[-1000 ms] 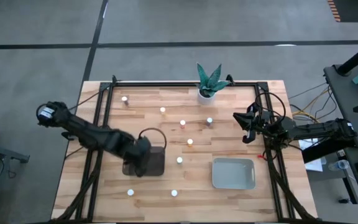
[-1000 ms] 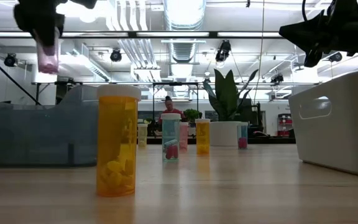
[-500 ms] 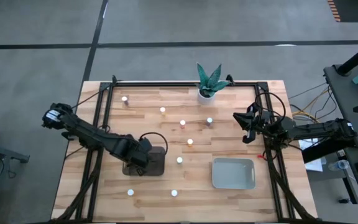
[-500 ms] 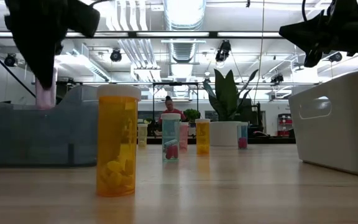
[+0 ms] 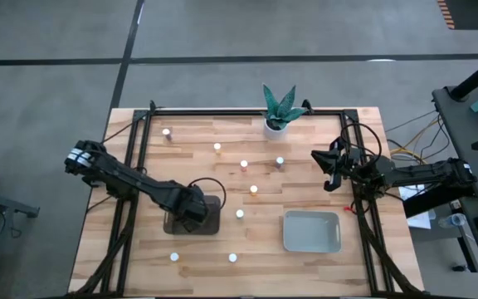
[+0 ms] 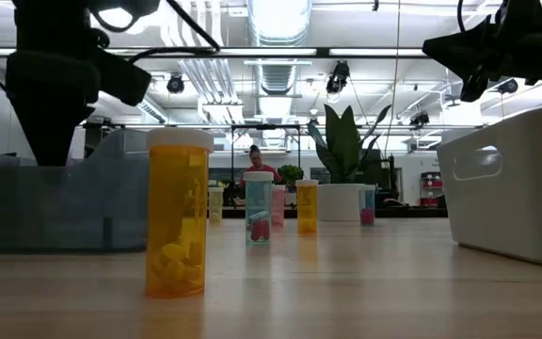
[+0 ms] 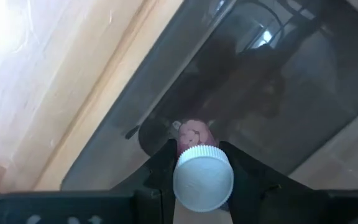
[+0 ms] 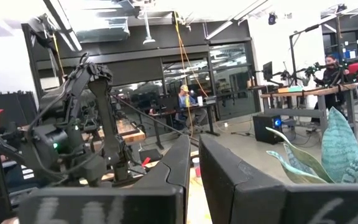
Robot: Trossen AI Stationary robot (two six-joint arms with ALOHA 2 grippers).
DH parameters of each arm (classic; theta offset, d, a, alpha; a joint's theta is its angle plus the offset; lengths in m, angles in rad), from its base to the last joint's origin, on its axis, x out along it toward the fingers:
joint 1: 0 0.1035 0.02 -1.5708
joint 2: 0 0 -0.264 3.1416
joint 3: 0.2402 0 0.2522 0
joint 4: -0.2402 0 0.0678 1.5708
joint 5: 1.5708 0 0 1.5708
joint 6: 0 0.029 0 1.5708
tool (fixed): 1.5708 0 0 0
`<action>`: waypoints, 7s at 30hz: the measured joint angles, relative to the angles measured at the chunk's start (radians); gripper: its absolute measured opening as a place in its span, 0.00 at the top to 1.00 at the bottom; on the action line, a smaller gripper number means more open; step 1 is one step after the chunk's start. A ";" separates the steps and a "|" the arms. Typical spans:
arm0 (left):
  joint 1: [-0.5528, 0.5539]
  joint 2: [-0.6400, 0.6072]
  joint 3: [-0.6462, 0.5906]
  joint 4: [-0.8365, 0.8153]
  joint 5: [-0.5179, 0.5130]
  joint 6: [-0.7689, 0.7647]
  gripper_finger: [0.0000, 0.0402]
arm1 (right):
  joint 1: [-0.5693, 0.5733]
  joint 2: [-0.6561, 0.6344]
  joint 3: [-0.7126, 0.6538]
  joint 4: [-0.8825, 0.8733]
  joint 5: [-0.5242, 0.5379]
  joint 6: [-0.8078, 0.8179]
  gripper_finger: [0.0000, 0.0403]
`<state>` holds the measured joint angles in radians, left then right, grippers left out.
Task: Pick and place medicine bottles into bin by pill shape (circle, oval)
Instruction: Put the left pink tablet bottle into the black bin, then put the top orange tablet bottle into the black bin
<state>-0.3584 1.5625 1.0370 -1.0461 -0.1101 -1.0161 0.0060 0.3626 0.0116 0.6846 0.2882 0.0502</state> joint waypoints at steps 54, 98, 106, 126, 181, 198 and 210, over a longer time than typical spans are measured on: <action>0.005 0.010 -0.046 0.011 -0.035 0.010 0.56 | 0.000 0.000 0.000 0.000 0.000 -0.002 0.93; 0.079 -0.504 -0.228 1.110 -0.299 1.320 0.56 | 0.025 0.289 0.417 -0.330 -0.139 -0.037 0.93; 0.085 -0.750 -0.441 1.344 -0.376 1.438 0.56 | 0.027 0.504 0.628 -0.484 -0.134 -0.023 0.93; 0.084 -0.984 -0.655 1.438 -0.378 1.520 0.56 | 0.022 1.058 1.203 -0.816 -0.128 0.003 0.93; 0.084 -1.028 -0.683 1.429 -0.387 1.548 0.56 | 0.013 1.372 1.424 -1.392 -0.211 -0.099 0.44; 0.084 -1.028 -0.683 1.430 -0.386 1.549 0.56 | 0.014 1.373 1.306 -1.287 -0.219 -0.061 0.44; 0.084 -1.028 -0.683 1.430 -0.386 1.549 0.56 | 0.016 1.373 1.225 -1.166 -0.230 -0.054 0.44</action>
<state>-0.2745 0.5343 0.3538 0.3840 -0.4965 0.5331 0.0219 1.7355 1.2365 -0.4813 0.0580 -0.0042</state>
